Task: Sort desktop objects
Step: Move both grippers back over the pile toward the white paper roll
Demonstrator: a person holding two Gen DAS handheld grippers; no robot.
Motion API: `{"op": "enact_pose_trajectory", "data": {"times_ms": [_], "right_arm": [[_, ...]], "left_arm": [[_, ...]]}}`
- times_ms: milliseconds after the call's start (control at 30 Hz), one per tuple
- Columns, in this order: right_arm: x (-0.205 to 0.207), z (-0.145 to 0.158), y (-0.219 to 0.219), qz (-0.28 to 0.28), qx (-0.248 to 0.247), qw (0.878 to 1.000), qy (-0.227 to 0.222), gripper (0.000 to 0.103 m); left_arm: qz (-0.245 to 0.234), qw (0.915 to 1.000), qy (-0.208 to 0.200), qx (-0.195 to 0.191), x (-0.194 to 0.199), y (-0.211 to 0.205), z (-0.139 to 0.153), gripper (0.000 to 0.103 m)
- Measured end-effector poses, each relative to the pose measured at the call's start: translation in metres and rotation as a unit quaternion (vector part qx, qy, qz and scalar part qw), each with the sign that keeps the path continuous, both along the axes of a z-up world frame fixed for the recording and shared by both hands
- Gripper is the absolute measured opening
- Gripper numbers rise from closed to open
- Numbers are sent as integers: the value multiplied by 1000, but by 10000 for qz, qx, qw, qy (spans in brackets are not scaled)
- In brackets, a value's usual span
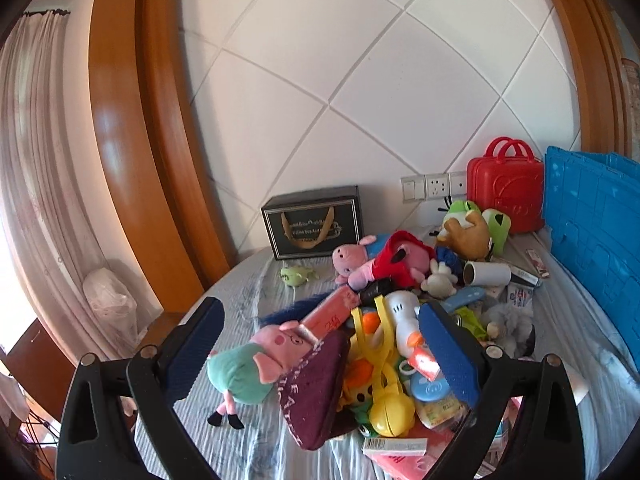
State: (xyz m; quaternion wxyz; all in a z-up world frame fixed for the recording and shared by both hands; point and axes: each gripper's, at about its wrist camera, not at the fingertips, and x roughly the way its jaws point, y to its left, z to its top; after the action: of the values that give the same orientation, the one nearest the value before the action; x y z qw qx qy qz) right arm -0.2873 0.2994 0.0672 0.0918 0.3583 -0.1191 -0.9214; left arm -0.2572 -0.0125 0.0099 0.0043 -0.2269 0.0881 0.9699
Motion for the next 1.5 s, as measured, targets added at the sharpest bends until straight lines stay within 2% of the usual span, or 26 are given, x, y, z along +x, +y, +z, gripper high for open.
{"op": "enact_pose_trajectory", "data": {"times_ms": [233, 433, 600, 733, 800, 867, 933, 1033, 1067, 1100, 1167, 1233, 1300, 1367, 1433, 1500], "right_arm": [[-17, -57, -15, 562, 214, 9955, -737, 103], [-20, -65, -1, 808, 449, 9926, -786, 103], [-18, -72, 11, 781, 692, 9908, -864, 103], [-17, -94, 6, 684, 1147, 9849, -1101, 103], [-18, -106, 5, 552, 1208, 9827, -1292, 103], [-20, -114, 4, 508, 1068, 9832, -1391, 103], [-21, -120, 1, 399, 1039, 9830, -1462, 103], [-21, -127, -4, 296, 1010, 9819, -1573, 103], [-20, -129, -6, 270, 1030, 9813, -1603, 103], [-19, -132, -8, 245, 1068, 9804, -1637, 103], [-17, -139, -10, 187, 1138, 9782, -1729, 103], [-14, -148, -8, 87, 1133, 9768, -1816, 103], [-13, -158, -5, -52, 1060, 9749, -1958, 103], [-13, -165, -2, -151, 991, 9738, -2042, 103], [-13, -167, 1, -233, 927, 9735, -2080, 103], [-14, -165, 2, -267, 923, 9736, -2069, 103]], "left_arm": [[-586, 9969, -492, -204, -8, 36, -43, 99], [-1492, 9838, -813, -568, -25, 73, -66, 99], [-1812, 9790, -918, -166, -48, 80, -70, 99], [-2099, 9723, -1029, 71, -65, 78, -73, 99], [-2432, 9626, -1193, 37, -75, 83, -75, 99], [-2879, 9481, -1334, -188, -81, 91, -78, 99], [-3316, 9300, -1484, -556, -87, 101, -85, 99], [-3949, 8953, -1839, -937, -97, 109, -103, 99], [-4059, 8871, -1962, -996, -101, 109, -109, 99], [-4110, 8818, -2088, -996, -105, 107, -117, 95], [-4116, 8807, -2144, -944, -108, 101, -126, 87], [-4248, 8761, -2200, -610, -106, 97, -123, 79], [-4331, 8718, -2248, -438, -100, 100, -126, 77], [-4383, 8667, -2319, -548, -86, 107, -137, 77], [-4333, 8722, -2157, -701, -72, 109, -141, 77], [-4318, 8744, -2177, -389, -66, 106, -136, 77]]}}
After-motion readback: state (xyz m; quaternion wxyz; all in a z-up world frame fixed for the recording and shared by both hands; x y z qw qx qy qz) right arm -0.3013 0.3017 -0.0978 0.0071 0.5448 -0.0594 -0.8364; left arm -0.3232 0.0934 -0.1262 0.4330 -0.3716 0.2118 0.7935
